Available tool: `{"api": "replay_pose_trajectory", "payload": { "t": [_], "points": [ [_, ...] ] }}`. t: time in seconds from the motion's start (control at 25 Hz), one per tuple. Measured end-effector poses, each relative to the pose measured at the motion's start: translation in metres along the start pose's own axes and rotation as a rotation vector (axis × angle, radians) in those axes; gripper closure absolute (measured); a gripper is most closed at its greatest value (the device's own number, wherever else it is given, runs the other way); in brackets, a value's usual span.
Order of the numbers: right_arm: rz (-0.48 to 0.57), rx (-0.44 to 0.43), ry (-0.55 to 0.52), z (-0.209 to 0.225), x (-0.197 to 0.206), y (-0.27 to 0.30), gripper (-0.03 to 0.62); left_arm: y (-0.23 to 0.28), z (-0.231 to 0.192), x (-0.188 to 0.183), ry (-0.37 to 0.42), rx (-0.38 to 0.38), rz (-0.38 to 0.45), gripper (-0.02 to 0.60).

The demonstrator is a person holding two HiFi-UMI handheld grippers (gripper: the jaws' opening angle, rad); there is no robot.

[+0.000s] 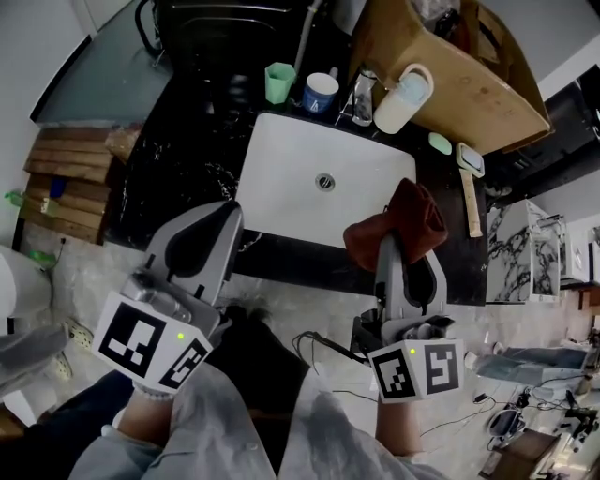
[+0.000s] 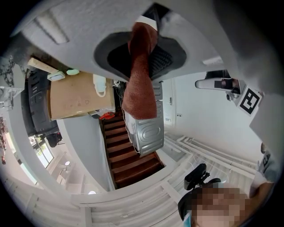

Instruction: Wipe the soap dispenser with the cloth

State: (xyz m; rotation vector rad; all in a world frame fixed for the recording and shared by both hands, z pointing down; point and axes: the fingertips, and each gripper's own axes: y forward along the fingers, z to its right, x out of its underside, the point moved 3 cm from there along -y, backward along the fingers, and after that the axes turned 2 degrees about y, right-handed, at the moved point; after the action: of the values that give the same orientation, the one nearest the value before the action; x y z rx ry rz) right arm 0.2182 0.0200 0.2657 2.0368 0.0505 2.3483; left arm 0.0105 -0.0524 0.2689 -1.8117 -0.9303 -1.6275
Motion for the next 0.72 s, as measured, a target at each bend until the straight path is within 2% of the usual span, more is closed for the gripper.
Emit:
{"api": "replay_pose_trajectory", "payload": {
  "t": [0.72],
  "points": [
    [-0.029, 0.002, -0.022, -0.036, 0.016, 0.03, 0.516, -0.003, -0.04, -0.003, -0.009, 0.012, -0.014, 0.578]
  ]
}}
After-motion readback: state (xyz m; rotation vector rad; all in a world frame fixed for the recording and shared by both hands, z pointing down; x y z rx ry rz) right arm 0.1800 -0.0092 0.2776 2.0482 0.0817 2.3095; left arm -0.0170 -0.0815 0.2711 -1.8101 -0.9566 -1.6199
